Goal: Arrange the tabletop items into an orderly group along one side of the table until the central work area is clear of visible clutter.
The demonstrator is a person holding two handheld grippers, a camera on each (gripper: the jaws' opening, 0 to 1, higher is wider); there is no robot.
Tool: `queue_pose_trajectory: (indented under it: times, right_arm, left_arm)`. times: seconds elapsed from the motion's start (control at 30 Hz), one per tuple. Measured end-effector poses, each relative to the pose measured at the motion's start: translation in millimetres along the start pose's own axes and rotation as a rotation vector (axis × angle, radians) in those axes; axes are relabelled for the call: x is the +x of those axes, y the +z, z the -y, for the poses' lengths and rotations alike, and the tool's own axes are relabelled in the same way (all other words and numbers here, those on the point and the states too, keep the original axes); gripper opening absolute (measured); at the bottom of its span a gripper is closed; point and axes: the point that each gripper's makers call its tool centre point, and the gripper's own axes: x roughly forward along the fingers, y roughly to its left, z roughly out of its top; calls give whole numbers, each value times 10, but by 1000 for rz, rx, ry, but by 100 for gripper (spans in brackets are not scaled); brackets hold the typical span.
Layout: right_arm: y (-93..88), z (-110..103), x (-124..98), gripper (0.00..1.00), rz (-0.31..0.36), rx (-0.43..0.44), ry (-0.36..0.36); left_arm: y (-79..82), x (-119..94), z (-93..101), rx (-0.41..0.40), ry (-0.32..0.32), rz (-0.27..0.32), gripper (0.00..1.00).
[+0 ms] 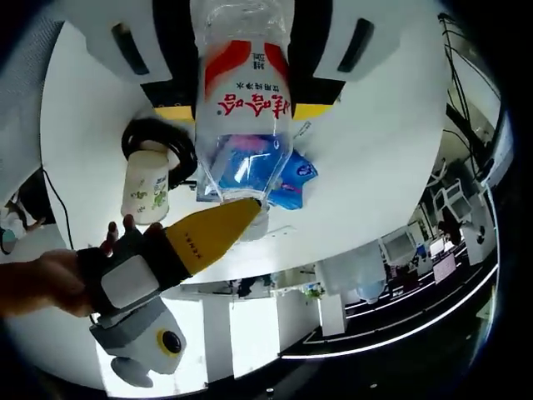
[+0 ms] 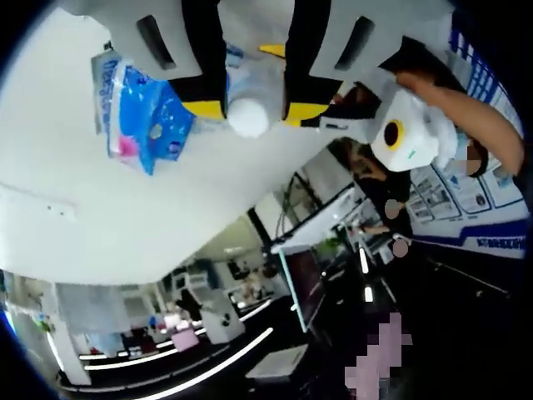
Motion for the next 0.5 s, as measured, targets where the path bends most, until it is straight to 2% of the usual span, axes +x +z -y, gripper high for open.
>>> queue_pose_trajectory:
  times: [0.03,0.1,0.13,0.33,0.5]
  right_arm:
    - [14,-20,-4,20,4,0,8]
    - [20,-58,-1,20,-8,-60,8]
    - [29,-76,-2,20,-6,-50,12]
    - [36,-159,-20,20,-16,-114,23]
    - [48,-257,-35,20,-18,-199,34]
  left_arm:
    - [5,-8,-2,2,1,5,40]
    - [16,-17,3,-1,-1,13,41]
    - [19,-20,2,-3,0,14,41]
    - [24,-55,16,-5,-6,16,42]
    - [14,-101,20,-1,-6,21,42]
